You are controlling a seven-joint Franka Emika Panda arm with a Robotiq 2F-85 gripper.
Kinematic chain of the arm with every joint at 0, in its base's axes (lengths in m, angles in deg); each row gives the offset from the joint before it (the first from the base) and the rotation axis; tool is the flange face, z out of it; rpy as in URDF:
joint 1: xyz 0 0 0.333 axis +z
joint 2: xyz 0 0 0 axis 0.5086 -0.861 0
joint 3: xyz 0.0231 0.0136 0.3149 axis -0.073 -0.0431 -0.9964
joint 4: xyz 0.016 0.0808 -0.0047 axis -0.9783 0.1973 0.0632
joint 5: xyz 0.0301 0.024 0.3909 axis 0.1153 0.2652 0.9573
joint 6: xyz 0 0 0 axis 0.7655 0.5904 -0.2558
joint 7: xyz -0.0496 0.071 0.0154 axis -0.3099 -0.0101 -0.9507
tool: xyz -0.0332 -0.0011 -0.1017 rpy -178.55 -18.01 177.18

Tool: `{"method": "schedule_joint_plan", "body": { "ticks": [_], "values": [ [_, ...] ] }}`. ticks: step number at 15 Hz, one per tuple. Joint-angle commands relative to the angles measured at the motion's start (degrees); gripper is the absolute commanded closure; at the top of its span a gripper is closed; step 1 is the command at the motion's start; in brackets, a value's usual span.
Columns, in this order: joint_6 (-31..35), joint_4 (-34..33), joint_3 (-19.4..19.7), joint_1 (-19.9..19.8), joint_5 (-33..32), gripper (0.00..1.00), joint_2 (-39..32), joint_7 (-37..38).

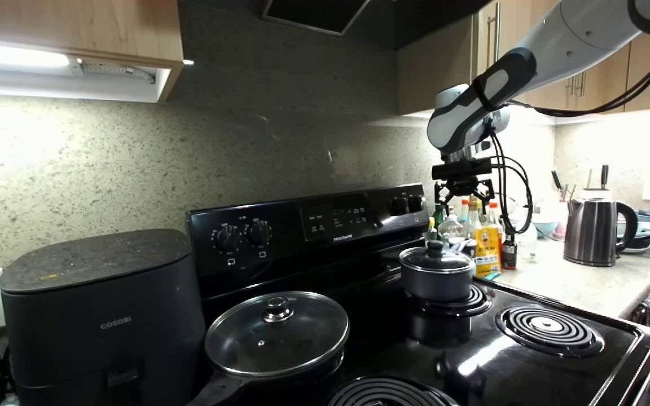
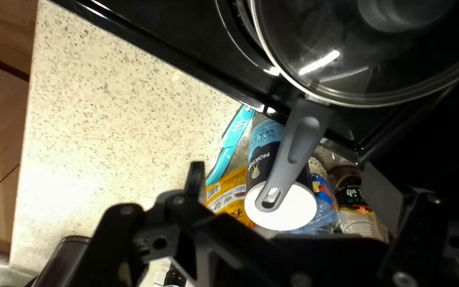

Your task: Slide the pot on the stove to the front plate

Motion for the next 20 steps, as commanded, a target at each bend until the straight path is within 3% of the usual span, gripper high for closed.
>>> {"method": "schedule_joint_plan", "body": {
  "ticks": [1,5,15,16,20],
  "values": [
    [-0.26,-0.80,0.73,0.38,0.35,0.00,-0.64,-0.32],
    [-0.39,-1.25,0.64,0.59,0.36,0.00,-0.99,-0.33],
    [-1.68,-13.29,1.12,2.18,3.05,0.00,-16.05,10.92],
    [-0.30,-9.52,0.77,1.96,2.25,0.00,-13.45,7.93],
    [-1.55,-12.54,1.05,2.34,2.59,0.00,-16.03,10.21]
  ]
}}
